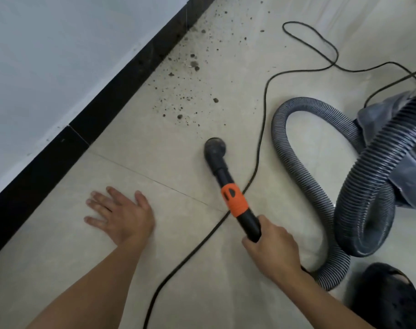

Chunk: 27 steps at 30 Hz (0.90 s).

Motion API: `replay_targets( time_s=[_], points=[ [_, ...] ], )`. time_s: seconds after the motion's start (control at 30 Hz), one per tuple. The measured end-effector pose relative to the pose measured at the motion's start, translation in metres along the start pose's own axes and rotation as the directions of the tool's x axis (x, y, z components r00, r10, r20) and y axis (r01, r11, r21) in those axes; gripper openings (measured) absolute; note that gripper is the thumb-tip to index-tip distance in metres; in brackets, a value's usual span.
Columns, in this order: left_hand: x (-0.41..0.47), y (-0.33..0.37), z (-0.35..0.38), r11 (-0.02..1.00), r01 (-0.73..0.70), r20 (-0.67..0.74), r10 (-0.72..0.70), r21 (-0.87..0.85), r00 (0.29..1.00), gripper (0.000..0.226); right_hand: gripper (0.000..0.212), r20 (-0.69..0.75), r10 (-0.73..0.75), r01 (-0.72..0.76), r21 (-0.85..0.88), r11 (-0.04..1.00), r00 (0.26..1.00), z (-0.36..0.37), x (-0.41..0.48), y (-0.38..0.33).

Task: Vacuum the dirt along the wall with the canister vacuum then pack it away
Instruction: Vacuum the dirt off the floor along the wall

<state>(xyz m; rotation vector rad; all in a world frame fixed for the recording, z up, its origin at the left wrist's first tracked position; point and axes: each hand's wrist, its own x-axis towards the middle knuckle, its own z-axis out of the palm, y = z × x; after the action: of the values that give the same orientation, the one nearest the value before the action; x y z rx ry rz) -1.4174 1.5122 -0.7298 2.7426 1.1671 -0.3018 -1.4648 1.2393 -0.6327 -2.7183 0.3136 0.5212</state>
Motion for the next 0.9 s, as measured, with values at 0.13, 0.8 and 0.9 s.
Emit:
replay_targets(
  time_s=[0.13,0.8,0.9],
  points=[
    [0.000,0.000,-0.002,1.000,0.008,-0.001,-0.008,-0.001,1.000,0.076,0.020,-0.005,-0.034,0.034,0.010,0.999,0.999,-0.006,0.025,-0.017],
    [-0.001,0.001,-0.006,1.000,-0.002,0.002,0.002,-0.020,1.000,0.075,0.023,-0.001,-0.112,0.112,-0.064,0.992,0.994,-0.002,0.063,-0.055],
    [-0.001,0.001,-0.006,1.000,-0.004,0.002,0.004,-0.024,1.000,0.075,0.023,0.016,-0.176,0.177,-0.132,0.975,0.984,0.003,0.070,-0.068]
  ],
)
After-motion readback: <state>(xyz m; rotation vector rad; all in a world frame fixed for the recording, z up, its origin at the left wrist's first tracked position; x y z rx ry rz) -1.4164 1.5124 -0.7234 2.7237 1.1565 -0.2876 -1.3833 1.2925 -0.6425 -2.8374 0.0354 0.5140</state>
